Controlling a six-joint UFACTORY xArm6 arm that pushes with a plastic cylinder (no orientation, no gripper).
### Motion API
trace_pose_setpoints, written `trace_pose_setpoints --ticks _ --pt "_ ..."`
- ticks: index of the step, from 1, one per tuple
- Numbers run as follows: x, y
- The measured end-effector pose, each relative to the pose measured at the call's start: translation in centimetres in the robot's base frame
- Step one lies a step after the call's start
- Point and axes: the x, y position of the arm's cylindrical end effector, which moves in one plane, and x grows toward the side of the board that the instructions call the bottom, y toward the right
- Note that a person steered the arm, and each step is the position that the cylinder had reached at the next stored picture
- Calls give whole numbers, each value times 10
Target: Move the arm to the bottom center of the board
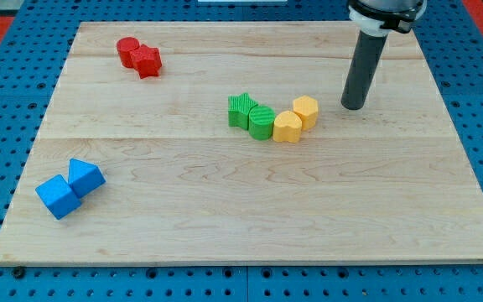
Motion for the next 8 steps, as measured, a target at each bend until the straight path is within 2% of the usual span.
trace_pose_setpoints --ticks 1,5,7,8 --pt "10 -22" --pt "-18 -85" --pt "-19 -67" --pt "-21 -8"
